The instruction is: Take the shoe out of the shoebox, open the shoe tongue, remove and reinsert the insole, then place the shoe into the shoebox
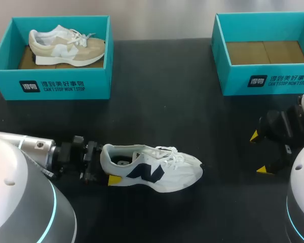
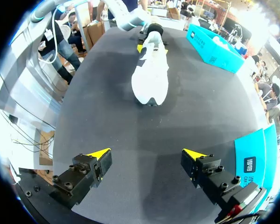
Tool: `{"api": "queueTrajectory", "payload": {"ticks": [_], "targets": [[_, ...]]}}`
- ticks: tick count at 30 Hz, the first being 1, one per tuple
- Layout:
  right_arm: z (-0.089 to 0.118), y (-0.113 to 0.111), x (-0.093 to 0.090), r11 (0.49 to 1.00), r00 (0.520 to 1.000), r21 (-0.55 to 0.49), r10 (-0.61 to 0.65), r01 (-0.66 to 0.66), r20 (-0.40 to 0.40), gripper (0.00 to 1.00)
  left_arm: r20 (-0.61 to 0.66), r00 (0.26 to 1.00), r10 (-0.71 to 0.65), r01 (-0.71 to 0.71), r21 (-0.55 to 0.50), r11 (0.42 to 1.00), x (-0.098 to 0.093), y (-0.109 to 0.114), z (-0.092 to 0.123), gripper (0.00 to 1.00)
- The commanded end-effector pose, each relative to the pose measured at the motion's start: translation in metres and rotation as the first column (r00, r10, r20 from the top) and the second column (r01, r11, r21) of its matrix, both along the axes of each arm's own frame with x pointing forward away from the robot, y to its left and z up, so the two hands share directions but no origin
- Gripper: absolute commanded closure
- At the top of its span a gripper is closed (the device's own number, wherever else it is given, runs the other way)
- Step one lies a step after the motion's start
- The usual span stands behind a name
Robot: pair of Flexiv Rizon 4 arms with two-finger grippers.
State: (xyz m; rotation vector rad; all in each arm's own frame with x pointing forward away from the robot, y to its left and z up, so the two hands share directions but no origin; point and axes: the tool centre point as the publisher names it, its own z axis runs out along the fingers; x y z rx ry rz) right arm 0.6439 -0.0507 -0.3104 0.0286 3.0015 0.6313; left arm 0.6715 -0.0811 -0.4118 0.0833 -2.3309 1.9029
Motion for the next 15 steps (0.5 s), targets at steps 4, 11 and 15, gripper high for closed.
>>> {"api": "queueTrajectory", "payload": {"ticks": [4, 11, 15], "targets": [[0.0001, 0.0007, -0.0012, 1.000, 1.000, -0.004, -0.001, 0.001, 0.002, 0.00, -0.002, 1.000, -0.001, 0.001, 0.000, 1.000, -0.0025, -0.0090, -0.0051, 0.00], [0.0001, 0.0007, -0.0012, 1.000, 1.000, -0.004, -0.001, 0.001, 0.002, 0.00, 0.013, 1.000, 0.005, -0.006, 0.023, 1.000, -0.0027, -0.0109, -0.0096, 0.00], [0.0001, 0.0007, -0.0012, 1.000, 1.000, -0.004, -0.001, 0.001, 0.002, 0.00, 0.018, 1.000, 0.016, -0.016, 0.024, 1.000, -0.0010, -0.0100, -0.0106, 0.28]]}}
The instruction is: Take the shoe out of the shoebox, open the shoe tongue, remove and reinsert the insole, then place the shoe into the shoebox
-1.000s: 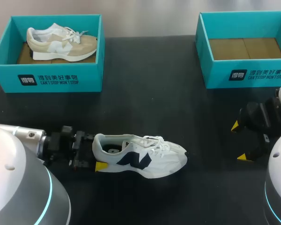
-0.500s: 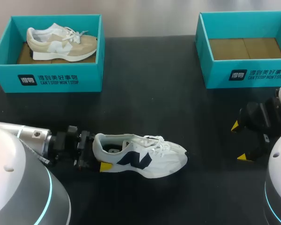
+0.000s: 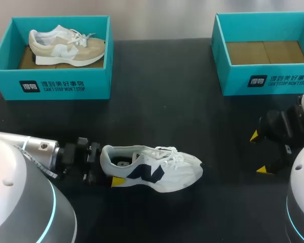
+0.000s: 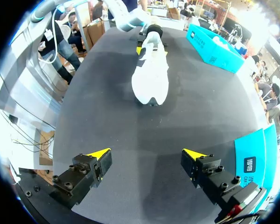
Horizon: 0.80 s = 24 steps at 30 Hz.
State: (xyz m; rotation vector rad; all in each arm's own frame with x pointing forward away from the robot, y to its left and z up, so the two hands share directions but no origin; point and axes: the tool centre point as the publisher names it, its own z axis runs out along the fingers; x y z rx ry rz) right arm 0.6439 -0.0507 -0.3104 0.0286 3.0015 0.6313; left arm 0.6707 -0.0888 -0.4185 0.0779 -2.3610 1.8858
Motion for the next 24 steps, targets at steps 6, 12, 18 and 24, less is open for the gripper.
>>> {"api": "queueTrajectory", "payload": {"ticks": [6, 12, 18, 24], "targets": [[0.0001, 0.0007, -0.0012, 1.000, 1.000, -0.004, -0.001, 0.001, 0.002, 0.00, 0.012, 1.000, 0.015, -0.015, 0.002, 1.000, 0.0006, -0.0018, -0.0055, 1.00], [0.0001, 0.0007, -0.0012, 1.000, 1.000, -0.004, -0.001, 0.001, 0.002, 0.00, 0.022, 1.000, 0.020, -0.020, -0.006, 1.000, 0.0008, -0.0014, -0.0049, 1.00], [0.0001, 0.0007, -0.0012, 1.000, 1.000, -0.004, -0.001, 0.001, 0.002, 0.00, 0.006, 1.000, 0.016, -0.016, -0.008, 1.000, 0.0011, -0.0013, -0.0048, 1.00], [0.0001, 0.0007, -0.0012, 1.000, 1.000, -0.004, -0.001, 0.001, 0.002, 0.00, 0.006, 1.000, 0.016, -0.016, -0.008, 1.000, 0.0011, -0.0013, -0.0048, 1.00]]}}
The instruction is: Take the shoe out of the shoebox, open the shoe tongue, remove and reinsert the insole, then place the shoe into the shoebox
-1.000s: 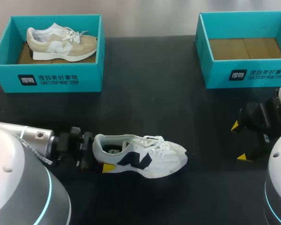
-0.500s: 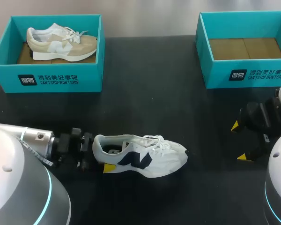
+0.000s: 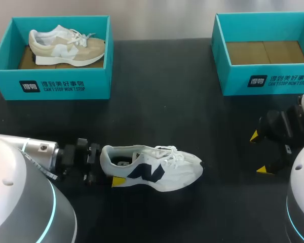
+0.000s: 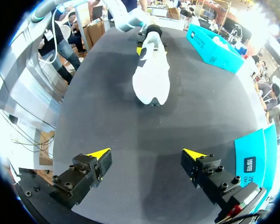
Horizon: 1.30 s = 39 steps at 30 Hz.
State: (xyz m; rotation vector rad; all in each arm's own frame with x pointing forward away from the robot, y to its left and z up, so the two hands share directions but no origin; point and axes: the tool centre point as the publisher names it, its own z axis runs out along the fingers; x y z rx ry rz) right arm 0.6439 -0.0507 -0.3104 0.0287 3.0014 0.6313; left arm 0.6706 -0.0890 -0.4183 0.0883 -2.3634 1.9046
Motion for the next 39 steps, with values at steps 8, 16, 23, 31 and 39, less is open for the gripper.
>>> {"api": "queueTrajectory", "payload": {"ticks": [8, 16, 23, 31, 39], "targets": [[0.000, 0.001, -0.001, 1.000, 1.000, -0.004, -0.001, 0.001, 0.002, 0.00, 0.000, 1.000, 0.002, -0.002, 0.000, 1.000, 0.001, -0.001, -0.005, 1.00], [0.025, 0.036, 0.007, 0.989, 0.997, -0.147, -0.043, 0.032, -0.070, 0.00, 0.000, 1.000, 0.002, -0.002, 0.000, 1.000, 0.001, -0.001, -0.005, 1.00], [0.052, 0.073, 0.008, 0.931, 0.982, -0.336, -0.173, 0.140, -0.071, 0.00, 0.000, 1.000, 0.002, -0.002, 0.000, 1.000, 0.001, -0.001, -0.005, 1.00], [0.074, 0.099, 0.006, 0.880, 0.906, -0.250, -0.422, 0.403, -0.026, 0.00, 0.000, 1.000, 0.002, -0.002, 0.000, 1.000, 0.001, -0.001, -0.005, 1.00], [0.074, 0.099, 0.006, 0.880, 0.906, -0.250, -0.422, 0.403, -0.026, 0.00, 0.000, 1.000, 0.002, -0.002, 0.000, 1.000, 0.001, -0.001, -0.005, 1.00]]}}
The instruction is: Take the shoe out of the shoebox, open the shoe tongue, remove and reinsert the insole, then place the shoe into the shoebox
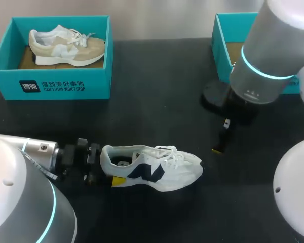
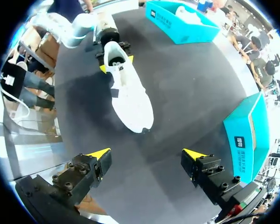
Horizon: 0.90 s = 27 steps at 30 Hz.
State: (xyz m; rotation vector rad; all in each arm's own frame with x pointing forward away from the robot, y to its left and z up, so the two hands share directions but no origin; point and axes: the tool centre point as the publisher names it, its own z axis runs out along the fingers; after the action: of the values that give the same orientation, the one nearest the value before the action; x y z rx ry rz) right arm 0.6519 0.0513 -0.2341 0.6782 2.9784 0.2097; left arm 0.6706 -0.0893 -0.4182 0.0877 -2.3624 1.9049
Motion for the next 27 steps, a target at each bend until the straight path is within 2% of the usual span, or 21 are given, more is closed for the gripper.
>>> {"api": "queueTrajectory", "payload": {"ticks": [1, 4, 5, 8, 14, 20, 27], "targets": [[-0.002, -0.003, -0.002, 1.000, 1.000, 0.009, 0.000, 0.000, 0.006, 0.00, 0.000, 1.000, 0.003, -0.003, 0.000, 1.000, 0.001, -0.001, -0.005, 1.00], [-0.002, -0.003, -0.002, 1.000, 1.000, 0.009, 0.000, 0.000, 0.006, 0.00, 0.000, 1.000, 0.003, -0.003, 0.000, 1.000, 0.001, -0.001, -0.005, 1.00], [-0.004, 0.004, -0.002, 1.000, 1.000, -0.005, -0.020, 0.020, -0.006, 0.00, 0.000, 1.000, 0.003, -0.003, 0.000, 1.000, 0.001, -0.001, -0.005, 1.00], [-0.008, 0.022, 0.001, 0.977, 0.977, 0.036, -0.208, 0.209, -0.036, 0.00, 0.000, 1.000, 0.003, -0.003, 0.000, 1.000, 0.001, -0.001, -0.005, 1.00], [-0.016, 0.057, 0.005, 0.899, 0.904, 0.095, -0.423, 0.427, -0.068, 0.00, 0.000, 1.000, 0.003, -0.003, 0.000, 1.000, 0.001, -0.001, -0.005, 1.00], [-0.016, 0.088, 0.003, 0.843, 0.854, 0.142, -0.516, 0.519, -0.057, 0.00, 0.000, 1.000, 0.003, -0.003, 0.000, 1.000, 0.001, -0.001, -0.005, 1.00], [-0.016, 0.088, 0.003, 0.843, 0.854, 0.142, -0.516, 0.519, -0.057, 0.00, 0.000, 1.000, 0.003, -0.003, 0.000, 1.000, 0.001, -0.001, -0.005, 1.00]]}}
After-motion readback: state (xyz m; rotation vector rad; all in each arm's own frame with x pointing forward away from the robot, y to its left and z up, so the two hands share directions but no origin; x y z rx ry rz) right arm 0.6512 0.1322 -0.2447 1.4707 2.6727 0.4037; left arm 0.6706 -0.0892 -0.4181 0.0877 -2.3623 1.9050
